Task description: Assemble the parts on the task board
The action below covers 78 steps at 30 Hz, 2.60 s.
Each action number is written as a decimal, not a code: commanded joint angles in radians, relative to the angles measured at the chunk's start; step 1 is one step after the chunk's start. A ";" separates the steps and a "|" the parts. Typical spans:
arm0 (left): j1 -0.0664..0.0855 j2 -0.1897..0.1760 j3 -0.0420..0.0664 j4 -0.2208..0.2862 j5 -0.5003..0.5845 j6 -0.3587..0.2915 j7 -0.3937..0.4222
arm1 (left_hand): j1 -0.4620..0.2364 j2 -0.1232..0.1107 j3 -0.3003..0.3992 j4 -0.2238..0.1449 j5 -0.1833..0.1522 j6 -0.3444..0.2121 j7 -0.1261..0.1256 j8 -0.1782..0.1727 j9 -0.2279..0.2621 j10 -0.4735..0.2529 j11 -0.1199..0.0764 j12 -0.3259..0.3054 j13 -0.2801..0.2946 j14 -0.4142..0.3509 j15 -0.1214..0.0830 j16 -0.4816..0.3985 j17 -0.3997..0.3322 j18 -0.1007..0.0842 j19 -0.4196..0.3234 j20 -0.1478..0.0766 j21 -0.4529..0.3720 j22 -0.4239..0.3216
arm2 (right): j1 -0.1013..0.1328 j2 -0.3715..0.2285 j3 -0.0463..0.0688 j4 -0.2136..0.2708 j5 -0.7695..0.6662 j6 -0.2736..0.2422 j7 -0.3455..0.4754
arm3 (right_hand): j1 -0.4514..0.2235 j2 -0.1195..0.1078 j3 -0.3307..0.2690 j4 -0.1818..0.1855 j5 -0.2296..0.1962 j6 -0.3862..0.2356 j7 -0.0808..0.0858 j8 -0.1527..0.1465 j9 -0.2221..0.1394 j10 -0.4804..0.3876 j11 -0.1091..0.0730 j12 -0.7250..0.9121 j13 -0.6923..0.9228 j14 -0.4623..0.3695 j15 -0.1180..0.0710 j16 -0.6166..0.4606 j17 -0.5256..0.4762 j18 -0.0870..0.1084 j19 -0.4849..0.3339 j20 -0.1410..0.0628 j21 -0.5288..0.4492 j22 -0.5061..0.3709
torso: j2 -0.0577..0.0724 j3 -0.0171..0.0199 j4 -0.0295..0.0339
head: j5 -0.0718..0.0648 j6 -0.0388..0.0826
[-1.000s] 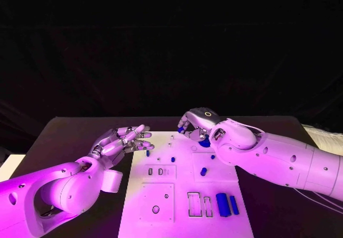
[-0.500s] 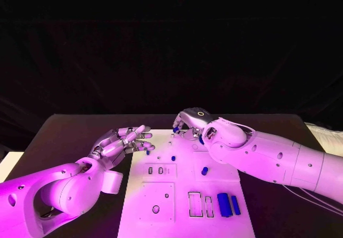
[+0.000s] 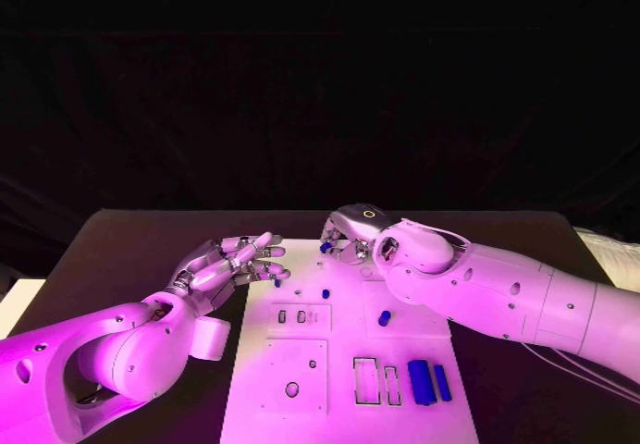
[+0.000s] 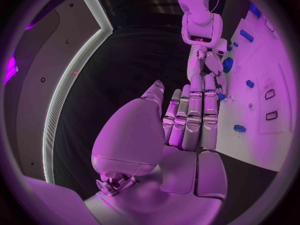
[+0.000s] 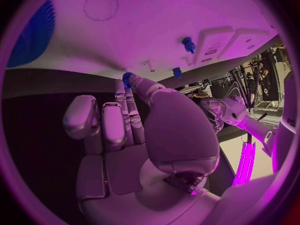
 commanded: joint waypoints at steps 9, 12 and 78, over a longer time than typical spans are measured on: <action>0.003 0.001 0.001 0.002 0.002 0.020 0.004 | 0.008 -0.002 0.000 -0.005 -0.002 0.005 -0.002 -0.006 0.000 0.006 0.003 -0.006 -0.002 -0.005 0.001 -0.007 0.001 0.011 0.003 -0.002 -0.006 -0.001 | -0.003 0.020 -0.003 -0.020 -0.009 0.038 -0.015 | -0.011 -0.007 -0.001 0.013 -0.012 -0.010 0.004 -0.006 -0.001 -0.009 0.005 -0.008 -0.005 0.032 -0.002 -0.001 -0.011 -0.013 -0.014 0.001 0.004 -0.004 | 0.003 -0.0002 0.0001 | 0.003 0.002; 0.004 0.001 0.001 0.002 0.002 0.020 0.004 | 0.008 -0.002 0.000 -0.005 -0.002 0.005 -0.002 -0.006 0.000 0.006 0.003 -0.006 -0.002 -0.005 0.001 -0.007 0.001 0.011 0.003 -0.002 -0.006 -0.001 | -0.003 0.024 -0.003 -0.028 -0.007 0.037 -0.016 | -0.019 -0.018 -0.003 0.023 -0.017 -0.055 0.020 -0.013 -0.012 -0.049 0.018 -0.009 -0.013 0.020 0.009 -0.031 -0.053 -0.011 -0.025 0.008 -0.006 -0.020 | 0.003 -0.0006 -0.0004 | 0.003 0.003; 0.011 0.001 0.000 -0.026 0.002 0.031 -0.008 | 0.004 -0.003 -0.002 -0.005 -0.003 0.004 -0.001 -0.010 -0.001 0.005 0.005 -0.010 -0.002 -0.006 0.002 -0.011 0.005 0.011 0.002 -0.001 -0.008 -0.002 | -0.001 -0.236 0.002 0.116 0.243 0.130 -0.112 | 0.051 0.012 -0.400 0.220 0.109 -0.195 0.014 0.054 -0.016 0.281 -0.008 1.432 1.422 0.096 -0.005 0.273 0.417 -0.074 0.113 0.001 0.223 0.356 | -0.010 0.0020 -0.0354 | 0.007 0.004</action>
